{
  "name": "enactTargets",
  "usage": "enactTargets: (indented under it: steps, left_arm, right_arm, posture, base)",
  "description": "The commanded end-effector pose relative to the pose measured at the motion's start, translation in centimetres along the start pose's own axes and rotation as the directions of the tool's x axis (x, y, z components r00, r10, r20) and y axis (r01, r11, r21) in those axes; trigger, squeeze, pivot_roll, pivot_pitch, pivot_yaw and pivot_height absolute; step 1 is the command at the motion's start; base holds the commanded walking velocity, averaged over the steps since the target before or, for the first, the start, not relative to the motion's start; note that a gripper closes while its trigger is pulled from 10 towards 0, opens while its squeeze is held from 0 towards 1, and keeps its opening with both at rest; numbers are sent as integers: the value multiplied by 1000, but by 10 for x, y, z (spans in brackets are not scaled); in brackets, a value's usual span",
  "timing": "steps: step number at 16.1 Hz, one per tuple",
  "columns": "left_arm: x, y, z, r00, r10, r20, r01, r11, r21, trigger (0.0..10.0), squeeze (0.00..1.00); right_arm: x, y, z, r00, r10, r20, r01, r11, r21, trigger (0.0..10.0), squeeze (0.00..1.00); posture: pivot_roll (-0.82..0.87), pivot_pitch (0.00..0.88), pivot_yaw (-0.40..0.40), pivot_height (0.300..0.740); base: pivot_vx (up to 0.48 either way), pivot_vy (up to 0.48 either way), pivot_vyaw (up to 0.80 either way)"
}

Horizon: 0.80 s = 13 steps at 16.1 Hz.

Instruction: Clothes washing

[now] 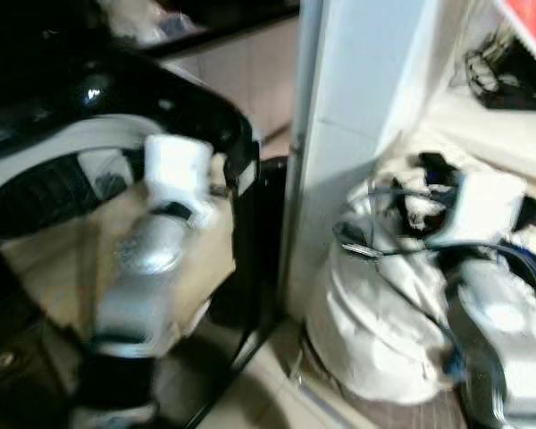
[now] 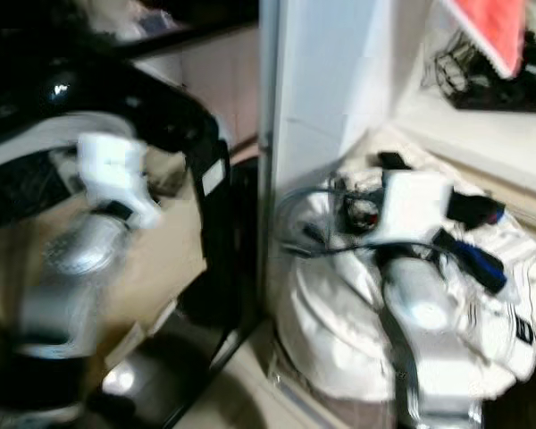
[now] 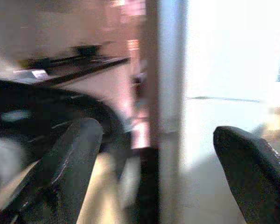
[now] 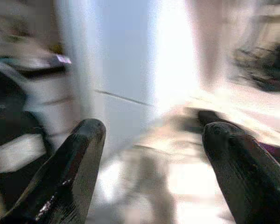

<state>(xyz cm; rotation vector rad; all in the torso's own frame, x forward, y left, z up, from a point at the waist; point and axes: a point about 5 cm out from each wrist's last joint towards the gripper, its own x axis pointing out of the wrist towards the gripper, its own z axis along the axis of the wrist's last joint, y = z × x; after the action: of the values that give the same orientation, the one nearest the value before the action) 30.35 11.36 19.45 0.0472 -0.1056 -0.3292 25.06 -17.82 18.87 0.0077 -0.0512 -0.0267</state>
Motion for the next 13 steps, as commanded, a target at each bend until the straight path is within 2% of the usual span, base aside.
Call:
enactTargets:
  steps: [1, 3, 7, 9, 12, 13]
  left_arm:
    - [-2, 11, 3, 999, 35, 13, -35, 999, 18, 10000, 0]
    - [-1, 10, 2, 999, 32, 12, -32, 999, 10, 10000, 0]
    - [-2, 10, 1, 999, 43, 12, -43, 999, 2, 10000, 0]
    - [-5, 11, -3, 999, 48, -4, -48, 999, -16, 10000, 0]
    - [-6, 13, -4, 999, 50, -18, -50, 999, 22, 10000, 0]
    - [-6, 12, -4, 999, 33, -17, -32, 998, 52, 10000, 0]
  right_arm:
    - [0, 7, 8, 999, 22, 30, -22, 1000, 17, 10000, 0]
    - [-1, 6, 10, 999, 19, 41, -19, 1000, 1, 10000, 0]
    - [1, 7, 18, 997, 45, 67, -47, 998, 40, 10000, 0]
    - [3, 4, 19, 997, 36, 66, -38, 998, 42, 10000, 0]
    - [15, -3, 17, 999, 22, 25, -23, 999, 33, 10000, 0]
    - [21, -9, 13, 1000, -2, -12, 2, 999, 38, 10000, 643]
  posture:
    - [-129, 6, 2, 740]
    - [-142, 0, 5, 740]
    - [-139, 2, -12, 740]
    - [-134, 1, -20, 740]
    - [-112, 6, -36, 740]
    - [-108, 10, -39, 740]
  base:
    - [274, 0, -613]
    - [270, 0, 0]
    - [272, 0, 0]
    - [0, 0, 0]
    - [0, 0, 0]
    - [0, 0, 0]
